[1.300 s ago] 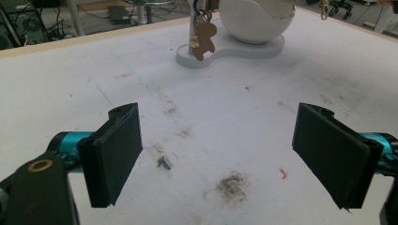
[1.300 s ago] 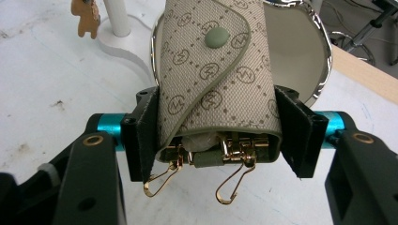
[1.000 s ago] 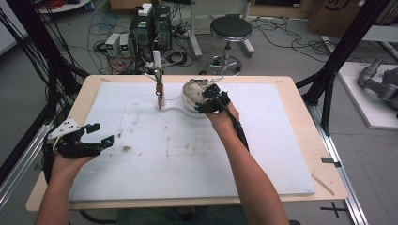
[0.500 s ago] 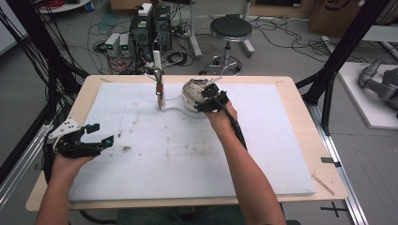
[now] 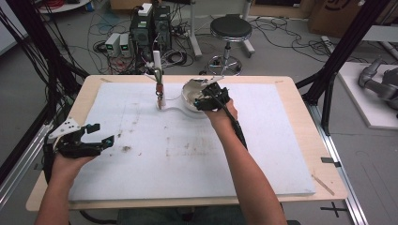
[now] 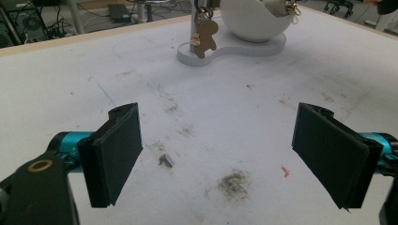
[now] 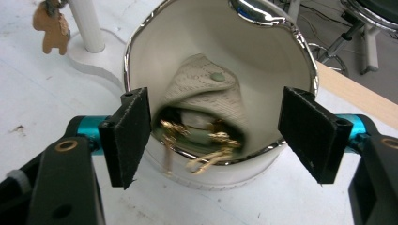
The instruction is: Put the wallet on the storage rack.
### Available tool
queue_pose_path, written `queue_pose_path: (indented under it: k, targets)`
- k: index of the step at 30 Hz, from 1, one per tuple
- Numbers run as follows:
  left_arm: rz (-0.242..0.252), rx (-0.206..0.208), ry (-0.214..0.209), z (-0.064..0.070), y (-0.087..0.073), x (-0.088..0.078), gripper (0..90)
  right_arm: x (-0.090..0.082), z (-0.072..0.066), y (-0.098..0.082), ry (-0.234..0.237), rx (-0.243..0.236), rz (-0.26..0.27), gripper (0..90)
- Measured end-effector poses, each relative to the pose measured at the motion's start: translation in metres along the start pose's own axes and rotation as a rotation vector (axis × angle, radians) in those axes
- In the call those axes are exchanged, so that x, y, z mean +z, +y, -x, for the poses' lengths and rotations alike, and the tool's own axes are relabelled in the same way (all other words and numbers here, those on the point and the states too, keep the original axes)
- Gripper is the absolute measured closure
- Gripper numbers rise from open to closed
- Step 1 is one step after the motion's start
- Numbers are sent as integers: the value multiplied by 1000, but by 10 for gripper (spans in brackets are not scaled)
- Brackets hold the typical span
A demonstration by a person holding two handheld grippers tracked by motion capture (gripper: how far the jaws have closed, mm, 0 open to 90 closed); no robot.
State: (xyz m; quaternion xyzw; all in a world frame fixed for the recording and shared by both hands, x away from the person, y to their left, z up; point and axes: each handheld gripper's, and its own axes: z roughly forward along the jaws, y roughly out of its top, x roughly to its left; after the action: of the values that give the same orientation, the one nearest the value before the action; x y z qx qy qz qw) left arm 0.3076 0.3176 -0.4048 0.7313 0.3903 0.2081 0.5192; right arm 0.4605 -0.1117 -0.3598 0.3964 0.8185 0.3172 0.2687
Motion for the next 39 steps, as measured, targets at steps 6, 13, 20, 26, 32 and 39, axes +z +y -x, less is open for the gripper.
queue_pose_path:
  k: [6,13,20,26,32,39]
  targets:
    - [5,-1,-4,1,1,0,163,-12,1,-1,5,-1,23,237]
    - [7,5,-10,3,3,1,163,-37,8,-16,19,-10,63,220]
    - [5,13,-18,4,4,5,163,-61,16,-40,22,7,107,211]
    - [3,19,-32,6,6,11,163,-79,22,-65,21,17,128,203]
    - [4,19,-48,8,6,16,163,-89,27,-81,30,25,131,202]
    - [7,12,-61,10,4,20,163,-98,35,-107,51,71,179,202]
